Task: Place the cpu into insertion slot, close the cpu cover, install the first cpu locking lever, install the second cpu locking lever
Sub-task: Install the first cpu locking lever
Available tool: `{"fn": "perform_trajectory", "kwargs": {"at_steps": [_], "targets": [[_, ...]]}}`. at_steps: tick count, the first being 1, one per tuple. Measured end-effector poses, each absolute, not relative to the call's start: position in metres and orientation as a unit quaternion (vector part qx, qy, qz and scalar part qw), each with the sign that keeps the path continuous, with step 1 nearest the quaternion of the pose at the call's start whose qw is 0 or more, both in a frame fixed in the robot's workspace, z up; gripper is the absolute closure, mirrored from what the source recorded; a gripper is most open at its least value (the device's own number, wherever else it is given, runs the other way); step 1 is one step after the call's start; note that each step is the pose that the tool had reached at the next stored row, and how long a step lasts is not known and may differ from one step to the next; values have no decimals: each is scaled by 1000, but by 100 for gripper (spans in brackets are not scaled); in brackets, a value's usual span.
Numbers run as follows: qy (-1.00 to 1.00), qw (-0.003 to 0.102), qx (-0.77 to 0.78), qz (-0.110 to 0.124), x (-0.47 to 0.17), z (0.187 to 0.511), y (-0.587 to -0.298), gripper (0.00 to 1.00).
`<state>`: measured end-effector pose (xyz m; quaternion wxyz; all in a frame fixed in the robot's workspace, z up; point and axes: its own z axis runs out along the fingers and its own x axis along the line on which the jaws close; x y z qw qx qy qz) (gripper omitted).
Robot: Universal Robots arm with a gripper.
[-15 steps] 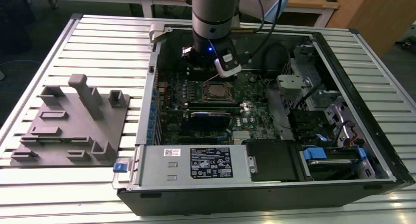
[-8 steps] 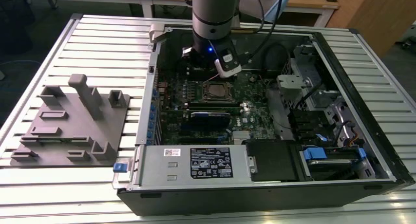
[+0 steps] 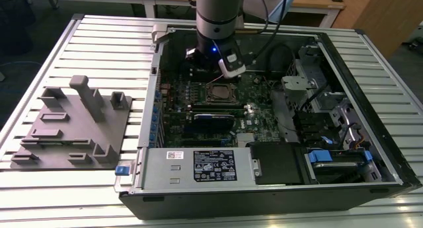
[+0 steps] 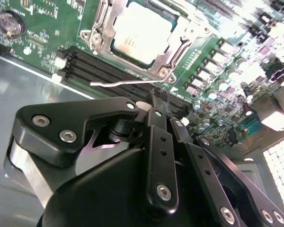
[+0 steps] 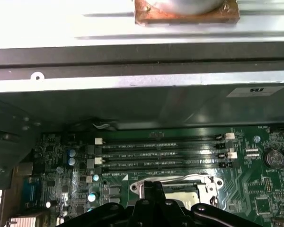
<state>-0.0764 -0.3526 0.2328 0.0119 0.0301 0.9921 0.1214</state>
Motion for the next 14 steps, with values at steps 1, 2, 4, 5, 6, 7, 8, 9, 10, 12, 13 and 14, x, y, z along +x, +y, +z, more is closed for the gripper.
{"fn": "perform_trajectory", "kwargs": {"at_steps": [1, 2, 4, 5, 6, 7, 8, 9, 10, 12, 13, 14], "targets": [[993, 12, 31, 116, -76, 233, -352, 89], [993, 12, 31, 110, -76, 232, -351, 89], [994, 13, 32, 108, -76, 232, -350, 89], [994, 13, 32, 108, -76, 232, -350, 89], [994, 13, 32, 108, -76, 232, -349, 89], [994, 13, 32, 108, -76, 231, -348, 89], [994, 13, 32, 107, -76, 231, -347, 89], [994, 13, 32, 107, -76, 231, -346, 89], [994, 13, 32, 107, -76, 231, -346, 89], [994, 13, 32, 105, -76, 230, -344, 89], [994, 13, 32, 101, -75, 230, -343, 89], [995, 13, 32, 98, -75, 230, -342, 89]]}}
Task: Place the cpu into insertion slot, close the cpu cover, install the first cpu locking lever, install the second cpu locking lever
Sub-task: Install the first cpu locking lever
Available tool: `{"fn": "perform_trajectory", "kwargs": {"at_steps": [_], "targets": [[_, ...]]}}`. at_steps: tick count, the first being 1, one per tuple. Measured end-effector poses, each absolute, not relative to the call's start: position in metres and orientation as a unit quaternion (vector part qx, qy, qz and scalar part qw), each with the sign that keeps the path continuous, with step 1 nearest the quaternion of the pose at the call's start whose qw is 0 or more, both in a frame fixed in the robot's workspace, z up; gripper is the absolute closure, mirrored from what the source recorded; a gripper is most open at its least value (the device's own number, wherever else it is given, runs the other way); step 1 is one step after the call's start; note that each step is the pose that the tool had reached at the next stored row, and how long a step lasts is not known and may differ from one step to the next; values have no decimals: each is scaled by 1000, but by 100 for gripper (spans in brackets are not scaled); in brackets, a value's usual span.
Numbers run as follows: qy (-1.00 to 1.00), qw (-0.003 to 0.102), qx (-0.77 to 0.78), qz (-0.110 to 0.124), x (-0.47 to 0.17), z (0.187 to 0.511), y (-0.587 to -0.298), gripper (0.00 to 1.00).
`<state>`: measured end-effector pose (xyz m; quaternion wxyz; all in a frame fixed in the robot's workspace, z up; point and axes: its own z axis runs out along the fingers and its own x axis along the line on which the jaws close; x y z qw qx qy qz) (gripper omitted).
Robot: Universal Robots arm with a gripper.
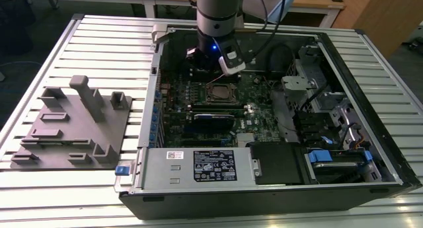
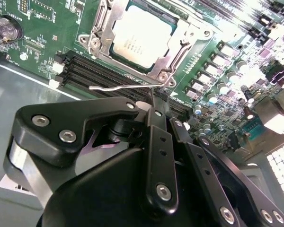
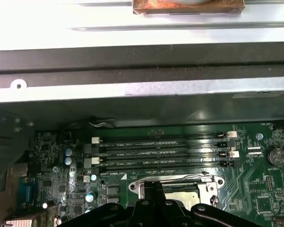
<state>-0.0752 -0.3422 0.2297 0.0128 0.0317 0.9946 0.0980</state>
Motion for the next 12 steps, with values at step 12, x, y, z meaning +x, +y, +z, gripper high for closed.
{"fn": "perform_trajectory", "kwargs": {"at_steps": [12], "targets": [[995, 13, 32, 93, -74, 227, -337, 89]]}}
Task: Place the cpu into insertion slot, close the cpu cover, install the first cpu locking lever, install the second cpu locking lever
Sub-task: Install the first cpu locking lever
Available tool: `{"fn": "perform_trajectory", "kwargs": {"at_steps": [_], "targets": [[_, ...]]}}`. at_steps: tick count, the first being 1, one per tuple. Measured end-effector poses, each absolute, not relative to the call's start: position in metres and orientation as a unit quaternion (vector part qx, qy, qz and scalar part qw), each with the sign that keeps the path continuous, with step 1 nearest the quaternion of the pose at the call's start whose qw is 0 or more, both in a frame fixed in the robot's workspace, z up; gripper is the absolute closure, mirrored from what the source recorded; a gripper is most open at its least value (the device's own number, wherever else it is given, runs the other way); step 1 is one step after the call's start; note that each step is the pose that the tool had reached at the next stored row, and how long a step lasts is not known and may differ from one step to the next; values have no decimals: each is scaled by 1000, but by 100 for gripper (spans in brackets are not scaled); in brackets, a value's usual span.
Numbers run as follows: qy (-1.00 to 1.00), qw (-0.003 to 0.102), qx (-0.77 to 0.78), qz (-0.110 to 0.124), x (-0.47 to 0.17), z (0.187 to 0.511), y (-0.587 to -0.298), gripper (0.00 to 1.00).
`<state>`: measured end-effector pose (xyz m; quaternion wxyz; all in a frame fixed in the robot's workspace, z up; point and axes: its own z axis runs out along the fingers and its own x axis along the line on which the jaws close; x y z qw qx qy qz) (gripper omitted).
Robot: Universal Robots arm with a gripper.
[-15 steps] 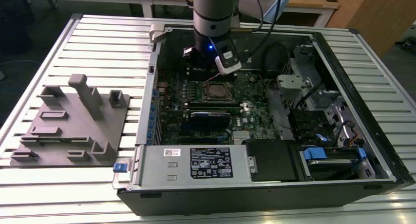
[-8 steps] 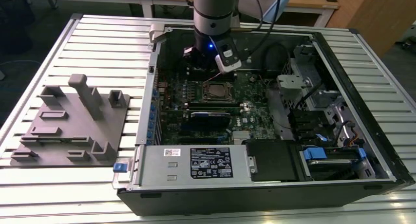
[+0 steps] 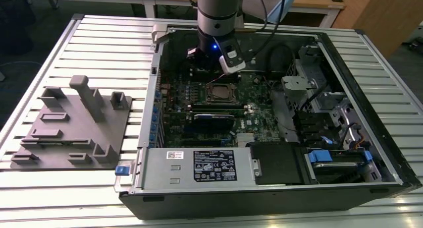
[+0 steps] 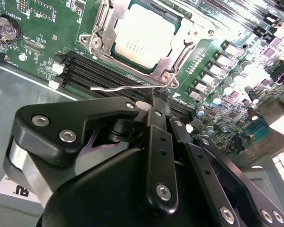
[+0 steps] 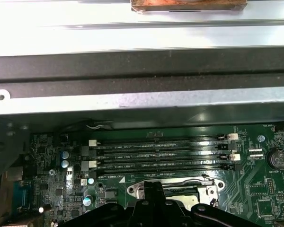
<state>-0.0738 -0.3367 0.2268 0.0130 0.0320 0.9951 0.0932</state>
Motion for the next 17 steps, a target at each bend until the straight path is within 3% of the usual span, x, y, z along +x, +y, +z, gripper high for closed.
{"fn": "perform_trajectory", "kwargs": {"at_steps": [17], "targets": [[995, 13, 32, 93, -68, 225, -334, 89]]}}
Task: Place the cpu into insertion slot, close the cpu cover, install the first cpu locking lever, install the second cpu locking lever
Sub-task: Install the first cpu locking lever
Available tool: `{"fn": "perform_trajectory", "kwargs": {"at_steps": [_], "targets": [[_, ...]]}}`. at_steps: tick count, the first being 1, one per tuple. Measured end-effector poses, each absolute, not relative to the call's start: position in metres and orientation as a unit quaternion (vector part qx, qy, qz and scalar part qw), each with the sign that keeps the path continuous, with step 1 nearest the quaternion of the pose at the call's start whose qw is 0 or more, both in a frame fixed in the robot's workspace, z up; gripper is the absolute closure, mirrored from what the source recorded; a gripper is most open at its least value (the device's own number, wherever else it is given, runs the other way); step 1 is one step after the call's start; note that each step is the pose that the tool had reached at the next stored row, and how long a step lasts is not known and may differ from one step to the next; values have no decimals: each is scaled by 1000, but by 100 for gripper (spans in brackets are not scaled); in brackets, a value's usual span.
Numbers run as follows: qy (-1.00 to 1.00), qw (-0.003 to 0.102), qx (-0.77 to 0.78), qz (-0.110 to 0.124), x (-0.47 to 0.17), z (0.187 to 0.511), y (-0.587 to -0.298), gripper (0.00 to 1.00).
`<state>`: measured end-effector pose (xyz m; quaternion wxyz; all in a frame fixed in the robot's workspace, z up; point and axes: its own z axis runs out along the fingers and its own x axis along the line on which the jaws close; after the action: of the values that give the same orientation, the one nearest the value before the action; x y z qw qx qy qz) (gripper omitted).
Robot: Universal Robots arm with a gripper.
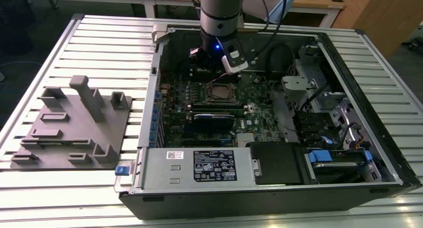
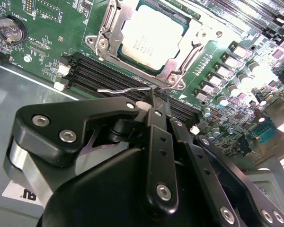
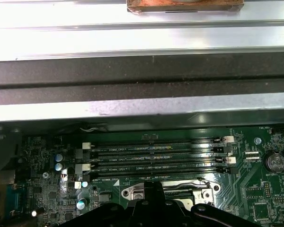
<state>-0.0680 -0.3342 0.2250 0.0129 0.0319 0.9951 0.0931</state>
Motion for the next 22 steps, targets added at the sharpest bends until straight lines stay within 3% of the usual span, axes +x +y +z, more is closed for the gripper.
{"fn": "perform_trajectory", "kwargs": {"at_steps": [22], "targets": [[996, 13, 32, 85, -67, 222, -327, 89]]}}
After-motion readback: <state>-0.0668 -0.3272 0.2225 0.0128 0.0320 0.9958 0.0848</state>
